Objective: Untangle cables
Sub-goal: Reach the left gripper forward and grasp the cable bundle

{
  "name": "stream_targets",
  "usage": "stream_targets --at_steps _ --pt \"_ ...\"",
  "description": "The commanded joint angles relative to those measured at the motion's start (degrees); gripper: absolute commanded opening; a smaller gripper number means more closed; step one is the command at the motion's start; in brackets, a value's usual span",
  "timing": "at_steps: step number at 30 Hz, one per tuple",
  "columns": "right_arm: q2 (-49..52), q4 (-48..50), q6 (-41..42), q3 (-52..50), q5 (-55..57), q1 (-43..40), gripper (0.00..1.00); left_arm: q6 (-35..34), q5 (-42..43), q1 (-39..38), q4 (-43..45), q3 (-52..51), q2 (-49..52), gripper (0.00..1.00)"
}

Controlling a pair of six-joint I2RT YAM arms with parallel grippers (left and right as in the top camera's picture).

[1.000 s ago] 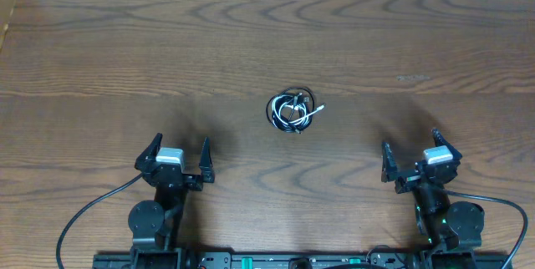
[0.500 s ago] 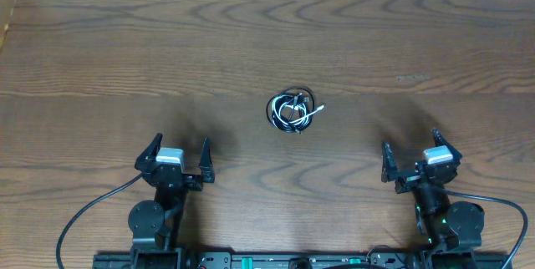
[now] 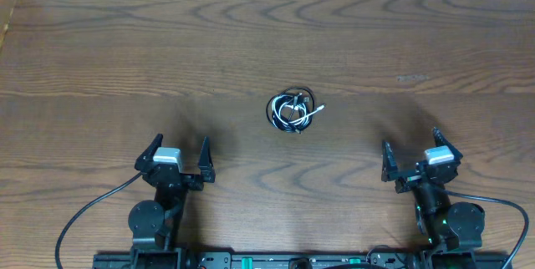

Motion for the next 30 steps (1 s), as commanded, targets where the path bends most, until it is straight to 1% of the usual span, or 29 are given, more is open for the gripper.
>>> stream_targets --at_steps 1,8,14,16,21,25,27,30 --pt "-0.3 0.2 4.6 0.0 1.6 0.2 0.99 -2.8 0.8 0.3 -3.6 0.2 0.1 0.98" --pt "0.2 -4.5 10.7 2.1 4.8 0.2 0.99 -2.9 0.8 0.3 -8.3 5.7 5.2 0.98" --pt "3.9 -11.4 11.3 7.4 6.4 0.2 0.99 -2.9 1.0 0.2 -10.2 13.4 15.7 0.98" --pt "5.9 -13.9 11.4 9.6 6.4 0.2 0.99 -3.1 1.0 0.2 -12.2 17.1 20.2 0.98" --pt "13.9 -17.9 11.4 15.5 6.4 0.2 0.99 -3.1 1.1 0.2 -17.8 26.3 31.1 0.98" --pt "21.9 -20.5 11.4 20.6 6.2 0.2 0.99 -3.1 3.1 0.2 -21.9 33.3 38.8 0.98" --pt "26.9 -23.3 11.6 24.1 6.2 0.2 0.99 -3.6 4.1 0.2 -25.4 37.1 42.2 0.98" --pt "34.3 -27.8 11.6 29.4 6.2 0.2 0.99 -4.4 4.0 0.3 -33.0 43.6 47.9 0.98"
